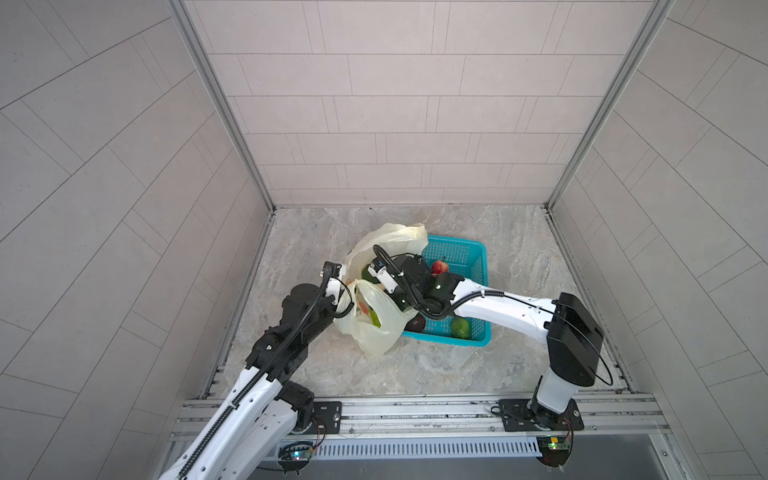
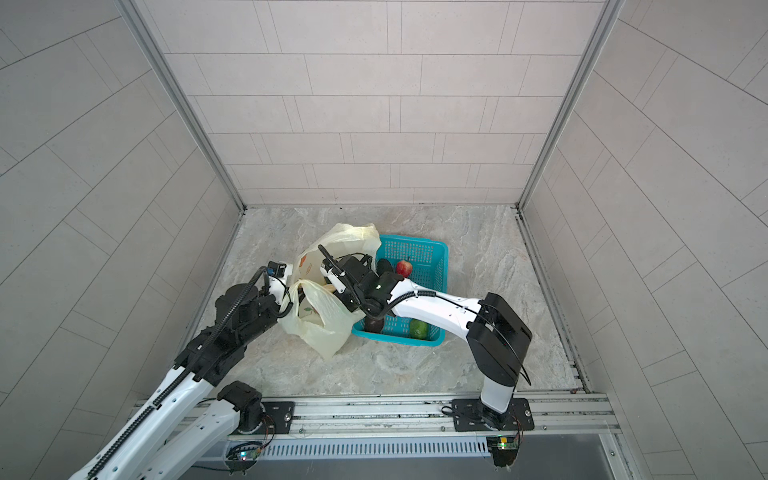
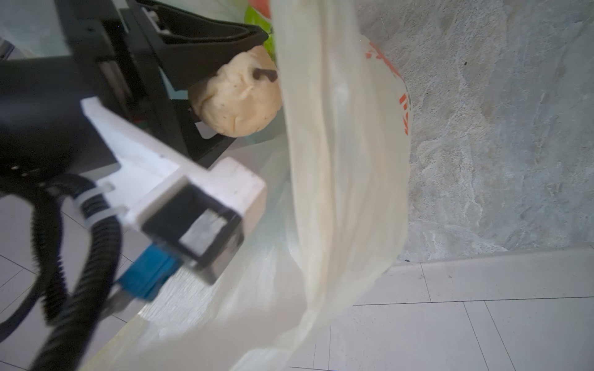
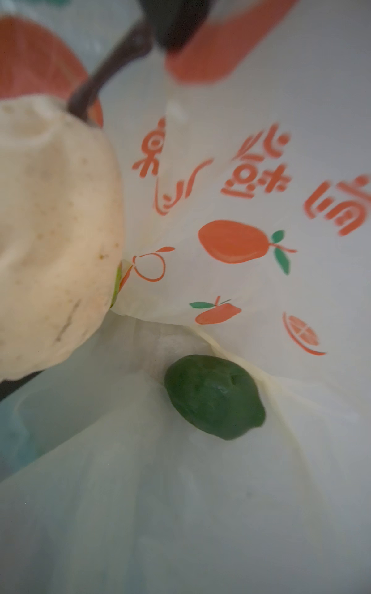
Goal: Place the fruits into the plastic bag
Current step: Place the fruit in the plastic bag.
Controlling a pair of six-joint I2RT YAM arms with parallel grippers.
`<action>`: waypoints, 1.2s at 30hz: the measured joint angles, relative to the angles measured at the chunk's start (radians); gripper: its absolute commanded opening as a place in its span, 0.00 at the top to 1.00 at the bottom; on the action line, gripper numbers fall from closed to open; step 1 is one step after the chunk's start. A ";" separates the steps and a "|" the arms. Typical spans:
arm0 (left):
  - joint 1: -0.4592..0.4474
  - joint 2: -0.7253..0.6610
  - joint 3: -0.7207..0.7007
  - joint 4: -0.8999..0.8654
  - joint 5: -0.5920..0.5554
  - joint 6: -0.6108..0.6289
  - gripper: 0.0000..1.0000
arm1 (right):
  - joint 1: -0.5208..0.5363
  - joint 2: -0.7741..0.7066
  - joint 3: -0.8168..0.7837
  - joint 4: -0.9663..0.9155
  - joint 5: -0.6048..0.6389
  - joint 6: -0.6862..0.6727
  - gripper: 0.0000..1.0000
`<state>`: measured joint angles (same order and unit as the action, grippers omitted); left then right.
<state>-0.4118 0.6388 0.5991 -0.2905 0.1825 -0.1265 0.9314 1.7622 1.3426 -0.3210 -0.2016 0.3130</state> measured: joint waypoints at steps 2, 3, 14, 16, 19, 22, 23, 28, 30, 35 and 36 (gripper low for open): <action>0.000 -0.005 0.005 -0.009 -0.010 0.008 1.00 | 0.005 0.016 0.000 -0.018 0.003 0.002 0.45; 0.000 -0.007 0.007 -0.013 -0.012 0.011 1.00 | 0.007 0.019 0.000 -0.028 0.003 0.003 0.43; 0.000 -0.011 0.014 -0.043 -0.016 0.016 1.00 | 0.011 0.014 0.012 -0.044 0.014 0.002 0.01; 0.000 -0.012 0.015 -0.052 -0.019 0.016 1.00 | 0.011 0.004 0.012 -0.045 0.014 0.001 0.01; 0.000 -0.013 0.019 -0.068 -0.021 0.016 1.00 | 0.010 -0.035 0.012 -0.045 0.018 -0.012 0.01; 0.000 -0.013 0.022 -0.082 -0.023 0.016 1.00 | 0.011 -0.107 0.009 -0.045 0.032 -0.038 0.01; 0.000 -0.014 0.022 -0.087 -0.023 0.016 1.00 | 0.011 -0.135 0.008 -0.044 0.038 -0.047 0.01; 0.001 -0.020 0.024 -0.108 -0.027 0.017 1.00 | 0.011 -0.307 -0.018 -0.043 0.074 -0.094 0.01; 0.001 -0.020 0.024 -0.110 -0.029 0.016 1.00 | 0.011 -0.373 -0.043 -0.043 0.099 -0.107 0.01; 0.001 -0.011 0.024 -0.106 -0.030 0.016 1.00 | 0.011 -0.519 -0.140 -0.051 0.232 -0.131 0.01; 0.001 -0.007 0.024 -0.104 -0.030 0.016 1.00 | 0.011 -0.550 -0.167 -0.051 0.277 -0.132 0.01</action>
<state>-0.4107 0.6315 0.6228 -0.3946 0.1524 -0.1101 0.9421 1.2121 1.1751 -0.3721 0.0757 0.1806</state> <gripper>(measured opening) 0.046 0.992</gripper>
